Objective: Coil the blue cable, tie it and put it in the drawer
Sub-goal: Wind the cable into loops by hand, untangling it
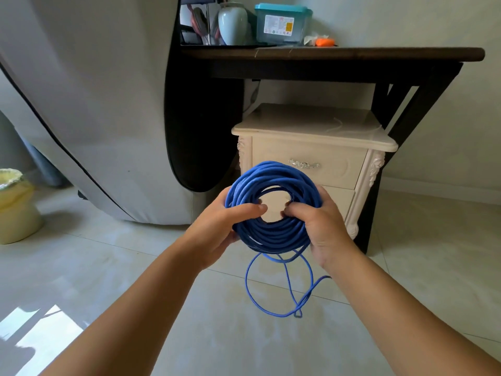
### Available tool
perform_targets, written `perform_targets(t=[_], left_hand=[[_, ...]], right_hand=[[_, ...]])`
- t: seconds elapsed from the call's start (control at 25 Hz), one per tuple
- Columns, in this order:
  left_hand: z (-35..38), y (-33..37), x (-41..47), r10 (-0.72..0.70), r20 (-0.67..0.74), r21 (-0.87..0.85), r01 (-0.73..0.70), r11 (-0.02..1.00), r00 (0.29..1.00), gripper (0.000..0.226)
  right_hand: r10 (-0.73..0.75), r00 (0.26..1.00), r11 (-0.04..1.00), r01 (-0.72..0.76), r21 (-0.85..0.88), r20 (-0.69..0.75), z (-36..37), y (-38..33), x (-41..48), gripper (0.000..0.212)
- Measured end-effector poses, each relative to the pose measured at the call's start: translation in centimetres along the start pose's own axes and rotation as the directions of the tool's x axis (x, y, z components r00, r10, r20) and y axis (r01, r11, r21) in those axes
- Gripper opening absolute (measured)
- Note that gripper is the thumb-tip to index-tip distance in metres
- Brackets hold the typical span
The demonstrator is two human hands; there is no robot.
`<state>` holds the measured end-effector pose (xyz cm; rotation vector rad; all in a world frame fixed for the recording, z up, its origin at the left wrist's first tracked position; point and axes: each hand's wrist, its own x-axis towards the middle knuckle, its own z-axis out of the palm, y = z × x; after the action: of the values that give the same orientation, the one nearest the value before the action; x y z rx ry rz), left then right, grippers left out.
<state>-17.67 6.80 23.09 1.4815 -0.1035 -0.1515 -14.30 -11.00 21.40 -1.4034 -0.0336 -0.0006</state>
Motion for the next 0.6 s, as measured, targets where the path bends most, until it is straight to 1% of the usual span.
perform_targets(t=[0.04, 0.08, 0.12, 0.16, 0.2, 0.24, 0.28, 0.32, 0.36, 0.4, 0.48, 0.6], left_hand=[[-0.4, 0.2, 0.0, 0.006, 0.04, 0.05, -0.008, 0.999, 0.999, 0.068], [-0.5, 0.4, 0.1, 0.017, 0.045, 0.111, -0.022, 0.994, 0.999, 0.079], [-0.6, 0.6, 0.1, 0.039, 0.025, 0.198, -0.044, 0.979, 0.999, 0.091], [-0.4, 0.6, 0.1, 0.078, 0.008, 0.32, -0.077, 0.944, 0.997, 0.101], [-0.2, 0.6, 0.1, 0.131, 0.017, 0.475, -0.124, 0.871, 0.991, 0.107], [0.0, 0.3, 0.0, 0.19, 0.064, 0.629, -0.187, 0.754, 0.98, 0.109], [0.2, -0.1, 0.1, 0.237, 0.132, 0.741, -0.255, 0.621, 0.962, 0.11], [0.3, -0.5, 0.1, 0.252, 0.189, 0.801, -0.297, 0.519, 0.949, 0.11], [0.4, -0.8, 0.1, 0.247, 0.212, 0.825, -0.308, 0.473, 0.946, 0.109], [0.4, -1.1, 0.2, 0.239, 0.201, 0.833, -0.294, 0.468, 0.95, 0.108], [0.6, -1.5, 0.4, 0.273, 0.147, 0.833, -0.268, 0.484, 0.951, 0.101], [0.9, -1.9, 0.8, 0.339, 0.077, 0.812, -0.256, 0.525, 0.938, 0.071]], right_hand=[[-0.018, 1.0, 0.999, 0.017, -0.039, -0.025, -0.2, -0.3, 0.1, 0.041], [-0.043, 0.998, 0.994, 0.039, -0.098, -0.04, -0.3, -0.7, 0.0, 0.042], [-0.081, 0.996, 0.978, 0.07, -0.198, -0.047, -0.4, -1.0, -0.2, 0.042], [-0.13, 0.991, 0.938, 0.113, -0.329, -0.03, -0.5, -1.2, -0.5, 0.044], [-0.173, 0.985, 0.87, 0.161, -0.467, 0.016, -0.6, -1.2, -0.8, 0.047], [-0.202, 0.975, 0.781, 0.215, -0.586, 0.088, -0.5, -1.2, -1.2, 0.052], [-0.216, 0.96, 0.686, 0.278, -0.673, 0.176, -0.3, -1.1, -1.5, 0.056], [-0.216, 0.941, 0.595, 0.338, -0.729, 0.259, -0.1, -1.0, -1.8, 0.06], [-0.22, 0.922, 0.524, 0.388, -0.758, 0.319, 0.1, -0.8, -1.9, 0.063], [-0.243, 0.904, 0.476, 0.427, -0.769, 0.352, 0.2, -0.7, -2.0, 0.064], [-0.317, 0.874, 0.433, 0.478, -0.764, 0.368, 0.2, -0.5, -2.1, 0.061], [-0.35, 0.879, 0.473, 0.465, -0.749, 0.325, 0.1, -0.6, -2.4, 0.056]])
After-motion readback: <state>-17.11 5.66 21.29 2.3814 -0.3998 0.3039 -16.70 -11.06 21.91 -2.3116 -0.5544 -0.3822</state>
